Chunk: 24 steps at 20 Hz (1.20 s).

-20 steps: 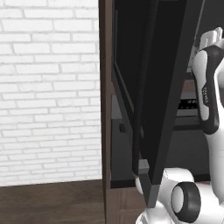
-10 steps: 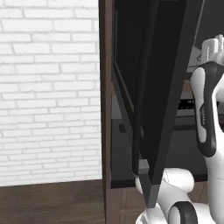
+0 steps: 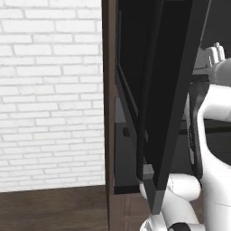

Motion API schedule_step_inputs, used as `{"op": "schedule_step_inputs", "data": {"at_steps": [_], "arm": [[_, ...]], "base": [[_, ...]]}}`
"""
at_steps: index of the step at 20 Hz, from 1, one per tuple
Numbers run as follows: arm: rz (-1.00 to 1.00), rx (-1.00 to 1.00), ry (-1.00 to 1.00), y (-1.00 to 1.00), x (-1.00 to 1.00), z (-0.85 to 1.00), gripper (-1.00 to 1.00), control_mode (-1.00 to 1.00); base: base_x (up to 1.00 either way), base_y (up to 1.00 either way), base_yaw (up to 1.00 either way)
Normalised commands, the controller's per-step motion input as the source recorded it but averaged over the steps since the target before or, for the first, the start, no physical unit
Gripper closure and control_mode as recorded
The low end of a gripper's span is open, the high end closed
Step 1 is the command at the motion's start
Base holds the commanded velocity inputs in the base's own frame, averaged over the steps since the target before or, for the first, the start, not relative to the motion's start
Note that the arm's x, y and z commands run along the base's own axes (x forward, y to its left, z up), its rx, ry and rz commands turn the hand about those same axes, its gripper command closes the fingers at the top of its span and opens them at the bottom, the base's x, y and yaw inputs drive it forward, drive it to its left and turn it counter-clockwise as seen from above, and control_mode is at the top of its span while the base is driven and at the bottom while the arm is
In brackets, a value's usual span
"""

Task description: Pick the eggplant from the sink and place it in the bowl. Then pick the bowl and place it in the microwave. Then close the microwave door and press the start button.

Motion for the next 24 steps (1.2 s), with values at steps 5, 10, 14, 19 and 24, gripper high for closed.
{"op": "schedule_step_inputs", "data": {"at_steps": [5,10,14,19,24], "arm": [[-0.17,-0.38,-0.01,-0.07,-0.23,-0.11,-1.00,-1.00],[-0.13,-0.32,-0.06,-0.09,-0.24,-0.29,-1.00,-1.00],[-0.13,-0.29,-0.27,0.00,-0.48,-0.17,-1.00,-1.00],[-0.20,-0.32,-0.22,0.04,-0.42,-0.01,-1.00,-1.00],[-0.06,-0.30,-0.20,0.08,-0.19,-0.10,-1.00,-1.00]], "base": [[0.00,0.00,0.00],[0.00,0.00,0.00],[0.00,0.00,0.00],[0.00,0.00,0.00],[0.00,0.00,0.00]]}}
